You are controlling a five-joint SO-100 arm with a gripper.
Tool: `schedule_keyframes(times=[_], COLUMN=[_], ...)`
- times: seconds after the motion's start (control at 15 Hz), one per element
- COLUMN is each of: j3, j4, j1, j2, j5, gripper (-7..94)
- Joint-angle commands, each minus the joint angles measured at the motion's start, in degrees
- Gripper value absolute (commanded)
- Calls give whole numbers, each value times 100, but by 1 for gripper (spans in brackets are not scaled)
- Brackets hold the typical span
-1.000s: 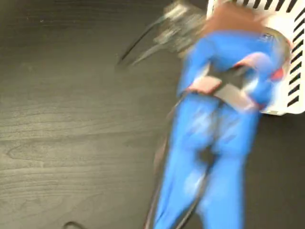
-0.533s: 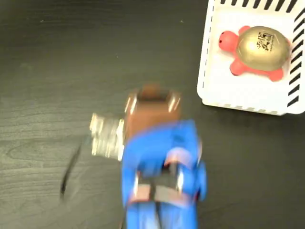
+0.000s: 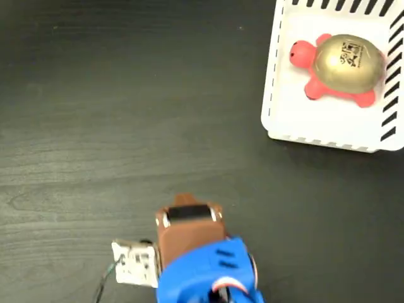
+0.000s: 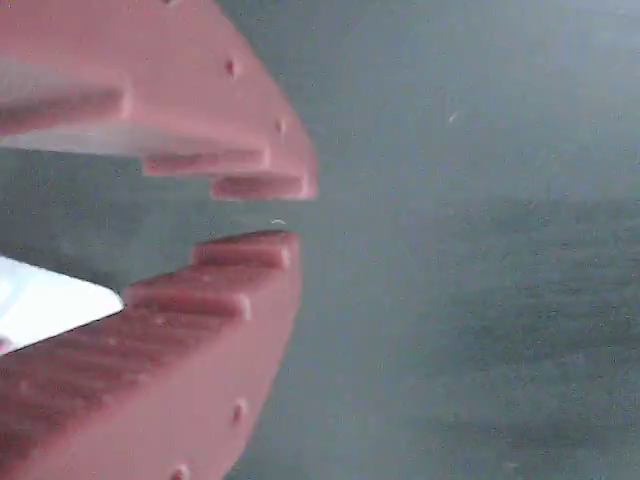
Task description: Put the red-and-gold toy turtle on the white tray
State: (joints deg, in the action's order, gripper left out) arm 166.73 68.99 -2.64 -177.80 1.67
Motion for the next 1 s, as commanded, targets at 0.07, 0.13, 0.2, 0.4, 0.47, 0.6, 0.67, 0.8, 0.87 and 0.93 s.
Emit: schedule_keyframes(times=[0.07,0.13,0.2,0.4,0.47,0.6,0.67,0.8,0.87,0.93], j3=[-9,26,35,44,44,53,53,53,53,53], j4=[325,360,369,378,378,378,378,378,378,378], j1=[-35,-35,9,35,26,26,26,26,26,26], j2=[-624,-756,-817,-861,-861,-861,-861,-861,-861,-861], j5=[114,105,105,62,62,62,62,62,62,62], gripper=[0,0,0,0,0,0,0,0,0,0])
